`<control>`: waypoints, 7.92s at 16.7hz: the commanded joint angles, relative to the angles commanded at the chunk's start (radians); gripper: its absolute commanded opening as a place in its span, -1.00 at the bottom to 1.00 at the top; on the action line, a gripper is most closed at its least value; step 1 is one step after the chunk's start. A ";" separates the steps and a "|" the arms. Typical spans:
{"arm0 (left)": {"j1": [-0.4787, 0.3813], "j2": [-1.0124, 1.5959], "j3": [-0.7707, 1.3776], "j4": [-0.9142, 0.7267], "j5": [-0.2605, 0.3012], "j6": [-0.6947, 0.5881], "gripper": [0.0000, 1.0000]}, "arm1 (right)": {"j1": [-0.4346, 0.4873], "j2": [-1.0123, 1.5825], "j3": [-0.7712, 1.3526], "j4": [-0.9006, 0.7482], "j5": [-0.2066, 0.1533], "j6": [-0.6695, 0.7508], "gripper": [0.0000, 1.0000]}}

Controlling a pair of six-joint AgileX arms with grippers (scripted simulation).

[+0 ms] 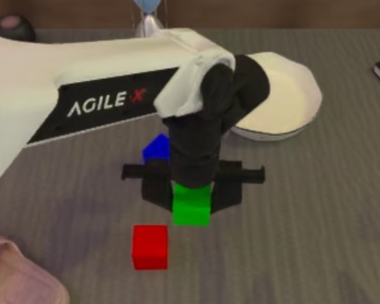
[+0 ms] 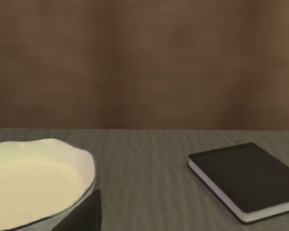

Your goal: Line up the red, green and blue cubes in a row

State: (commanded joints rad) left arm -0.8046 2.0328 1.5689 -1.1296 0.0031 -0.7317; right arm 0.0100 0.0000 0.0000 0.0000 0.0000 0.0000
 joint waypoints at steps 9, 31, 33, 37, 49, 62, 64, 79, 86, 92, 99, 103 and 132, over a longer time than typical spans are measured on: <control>-0.071 -0.030 -0.012 0.008 -0.003 -0.140 -1.00 | 0.000 0.000 0.000 0.000 0.000 0.000 1.00; -0.071 0.055 -0.175 0.256 -0.002 -0.137 0.36 | 0.000 0.000 0.000 0.000 0.000 0.000 1.00; -0.071 0.055 -0.175 0.256 -0.002 -0.137 0.66 | 0.000 0.000 0.000 0.000 0.000 0.000 1.00; -0.071 0.055 -0.175 0.256 -0.002 -0.137 1.00 | 0.000 0.000 0.000 0.000 0.000 0.000 1.00; -0.066 0.018 -0.098 0.143 -0.003 -0.139 1.00 | 0.000 0.000 0.000 0.000 0.000 0.000 1.00; -0.024 0.020 0.056 -0.014 -0.004 -0.029 1.00 | 0.000 0.000 0.000 0.000 0.000 0.000 1.00; 0.011 0.064 0.117 -0.035 -0.003 0.079 1.00 | 0.000 0.000 0.000 0.000 0.000 0.000 1.00; 0.295 0.326 0.512 -0.163 0.002 0.889 1.00 | 0.000 0.000 0.000 0.000 0.000 0.000 1.00; 0.294 0.341 0.448 -0.088 0.002 0.887 1.00 | 0.000 0.000 0.000 0.000 0.000 0.000 1.00; 0.297 0.403 0.296 0.131 0.003 0.891 1.00 | 0.000 0.000 0.000 0.000 0.000 0.000 1.00; 0.297 0.406 0.291 0.138 0.003 0.891 0.55 | 0.000 0.000 0.000 0.000 0.000 0.000 1.00; 0.297 0.406 0.291 0.138 0.003 0.891 -0.06 | 0.000 0.000 0.000 0.000 0.000 0.000 1.00; 0.306 0.323 0.467 -0.101 0.005 0.889 -1.00 | 0.000 0.000 0.000 0.000 0.000 0.000 1.00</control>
State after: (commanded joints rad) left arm -0.4989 2.3559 2.0361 -1.2304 0.0078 0.1569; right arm 0.0100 0.0000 0.0000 0.0000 0.0000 0.0000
